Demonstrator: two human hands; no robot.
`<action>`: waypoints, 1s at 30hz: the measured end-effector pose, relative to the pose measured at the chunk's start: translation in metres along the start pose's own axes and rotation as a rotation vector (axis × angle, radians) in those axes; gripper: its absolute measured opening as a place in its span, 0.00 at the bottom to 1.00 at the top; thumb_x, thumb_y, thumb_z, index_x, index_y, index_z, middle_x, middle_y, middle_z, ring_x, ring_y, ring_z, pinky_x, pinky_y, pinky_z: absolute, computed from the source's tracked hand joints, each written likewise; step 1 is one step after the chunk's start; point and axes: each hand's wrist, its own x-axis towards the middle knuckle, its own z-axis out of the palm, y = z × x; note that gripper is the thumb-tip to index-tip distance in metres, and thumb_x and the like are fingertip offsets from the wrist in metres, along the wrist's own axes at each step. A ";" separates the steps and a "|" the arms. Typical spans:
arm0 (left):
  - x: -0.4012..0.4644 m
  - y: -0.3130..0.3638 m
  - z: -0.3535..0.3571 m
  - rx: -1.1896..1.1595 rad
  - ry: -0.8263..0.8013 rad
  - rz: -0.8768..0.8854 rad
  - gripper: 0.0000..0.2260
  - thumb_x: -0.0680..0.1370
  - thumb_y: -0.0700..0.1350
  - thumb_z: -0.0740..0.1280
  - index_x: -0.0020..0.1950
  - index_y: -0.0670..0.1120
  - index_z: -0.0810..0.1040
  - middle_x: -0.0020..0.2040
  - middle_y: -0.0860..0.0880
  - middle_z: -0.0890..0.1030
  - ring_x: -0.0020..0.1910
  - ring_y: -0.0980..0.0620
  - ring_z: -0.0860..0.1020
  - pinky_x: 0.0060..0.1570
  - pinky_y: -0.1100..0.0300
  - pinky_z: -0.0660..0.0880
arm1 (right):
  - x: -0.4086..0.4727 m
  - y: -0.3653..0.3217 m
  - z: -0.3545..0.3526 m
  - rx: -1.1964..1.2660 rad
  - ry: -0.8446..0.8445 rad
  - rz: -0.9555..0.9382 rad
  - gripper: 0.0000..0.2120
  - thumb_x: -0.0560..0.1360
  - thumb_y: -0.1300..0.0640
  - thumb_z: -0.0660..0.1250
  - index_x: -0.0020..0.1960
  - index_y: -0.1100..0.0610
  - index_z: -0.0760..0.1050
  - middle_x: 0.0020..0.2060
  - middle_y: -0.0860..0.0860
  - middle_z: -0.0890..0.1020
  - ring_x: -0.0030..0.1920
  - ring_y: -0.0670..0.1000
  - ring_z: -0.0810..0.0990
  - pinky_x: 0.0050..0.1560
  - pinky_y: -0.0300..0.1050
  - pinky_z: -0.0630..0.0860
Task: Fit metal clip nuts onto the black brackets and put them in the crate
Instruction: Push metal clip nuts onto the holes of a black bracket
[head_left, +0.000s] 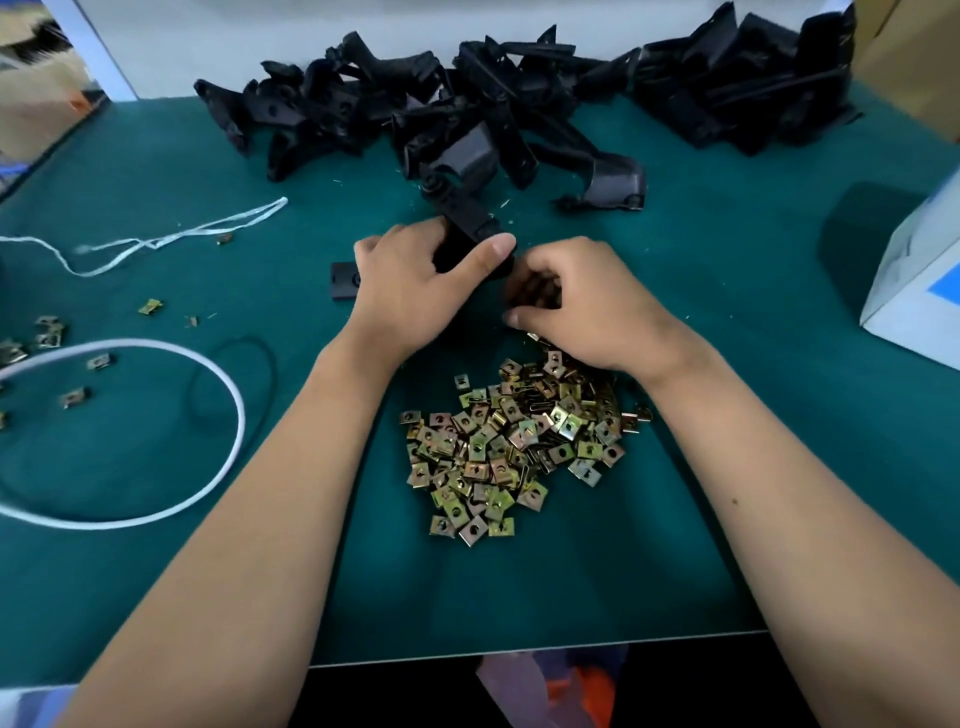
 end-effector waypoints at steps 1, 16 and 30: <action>-0.001 0.002 0.001 -0.068 0.025 -0.016 0.20 0.73 0.72 0.62 0.34 0.58 0.72 0.32 0.59 0.76 0.38 0.60 0.75 0.61 0.44 0.70 | 0.000 0.000 0.001 -0.005 0.010 0.003 0.07 0.72 0.57 0.79 0.48 0.50 0.83 0.41 0.44 0.85 0.42 0.40 0.83 0.46 0.37 0.79; 0.000 -0.001 0.010 0.084 0.068 -0.028 0.24 0.74 0.71 0.60 0.50 0.51 0.79 0.43 0.56 0.80 0.50 0.51 0.78 0.55 0.55 0.56 | -0.002 0.002 0.000 0.362 0.248 0.169 0.10 0.73 0.63 0.77 0.52 0.51 0.86 0.43 0.46 0.87 0.45 0.43 0.86 0.55 0.43 0.83; -0.008 0.011 0.010 -0.235 -0.004 0.202 0.28 0.62 0.54 0.85 0.53 0.48 0.76 0.44 0.62 0.79 0.44 0.68 0.77 0.44 0.72 0.72 | -0.003 0.002 0.001 0.625 0.278 0.236 0.04 0.73 0.61 0.78 0.43 0.55 0.85 0.35 0.49 0.86 0.31 0.41 0.80 0.33 0.34 0.75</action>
